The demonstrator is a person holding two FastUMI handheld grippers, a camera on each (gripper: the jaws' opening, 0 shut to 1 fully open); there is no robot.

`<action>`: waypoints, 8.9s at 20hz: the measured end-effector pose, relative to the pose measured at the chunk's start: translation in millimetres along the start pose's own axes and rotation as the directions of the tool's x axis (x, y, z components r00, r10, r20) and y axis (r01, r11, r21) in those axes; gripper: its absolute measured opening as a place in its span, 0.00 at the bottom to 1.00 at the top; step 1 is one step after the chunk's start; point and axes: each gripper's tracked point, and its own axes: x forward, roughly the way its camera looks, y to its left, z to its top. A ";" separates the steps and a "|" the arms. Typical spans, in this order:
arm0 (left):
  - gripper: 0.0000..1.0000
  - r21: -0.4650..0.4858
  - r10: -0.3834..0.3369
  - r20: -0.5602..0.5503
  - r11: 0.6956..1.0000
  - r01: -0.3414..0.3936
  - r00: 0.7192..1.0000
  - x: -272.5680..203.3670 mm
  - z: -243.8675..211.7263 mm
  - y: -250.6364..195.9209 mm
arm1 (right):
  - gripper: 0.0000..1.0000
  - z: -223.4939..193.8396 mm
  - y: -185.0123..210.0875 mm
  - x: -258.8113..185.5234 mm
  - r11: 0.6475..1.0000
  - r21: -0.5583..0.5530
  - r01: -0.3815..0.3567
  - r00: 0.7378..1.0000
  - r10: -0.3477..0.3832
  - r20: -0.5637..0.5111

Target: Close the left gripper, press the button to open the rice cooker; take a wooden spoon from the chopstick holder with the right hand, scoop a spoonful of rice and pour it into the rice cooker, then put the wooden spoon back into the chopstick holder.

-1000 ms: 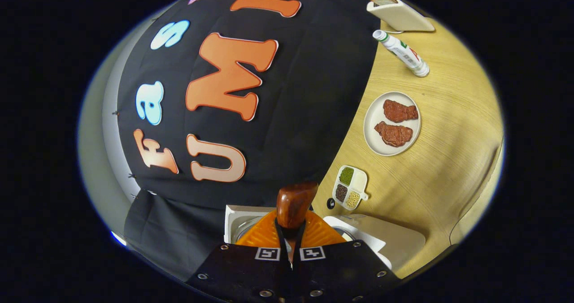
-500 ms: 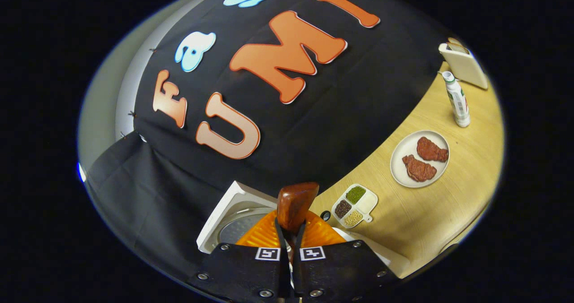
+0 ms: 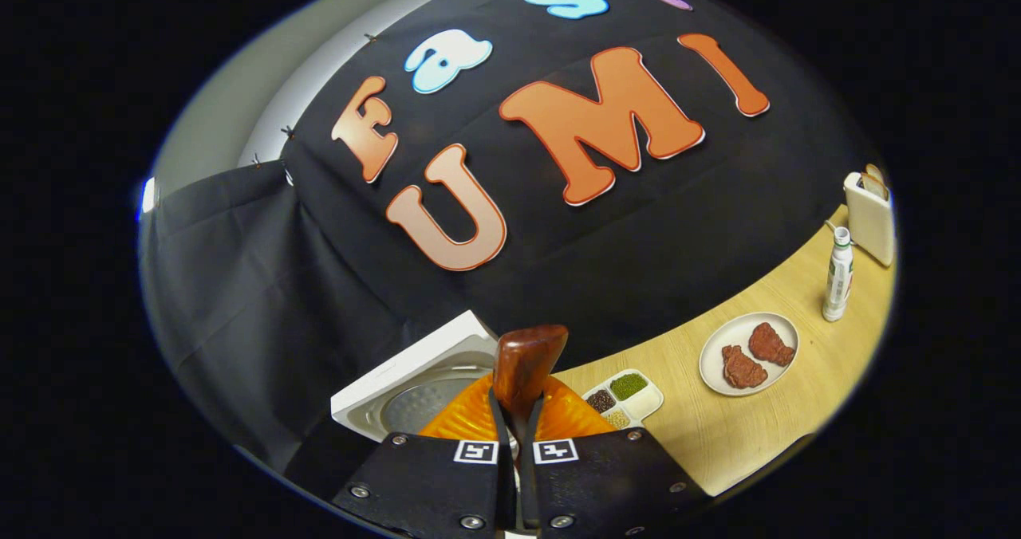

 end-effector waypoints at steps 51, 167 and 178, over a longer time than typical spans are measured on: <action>0.95 -0.027 -0.022 -0.036 0.999 0.021 0.999 -16.1 -15.8 -0.4 | 0.02 -14.9 31.2 -29.3 0.950 -0.237 -0.201 0.980 0.194 -0.054; 0.99 -0.012 0.034 -0.173 0.999 -0.036 0.984 267.7 94.5 -92.5 | 0.95 97.3 -389.9 -343.7 0.746 -0.237 0.623 0.782 -0.588 0.208; 0.99 0.003 0.075 -0.203 0.997 -0.076 0.976 242.4 70.7 -90.9 | 0.95 120.6 -392.6 -348.4 0.776 -0.244 0.582 0.812 -0.537 0.229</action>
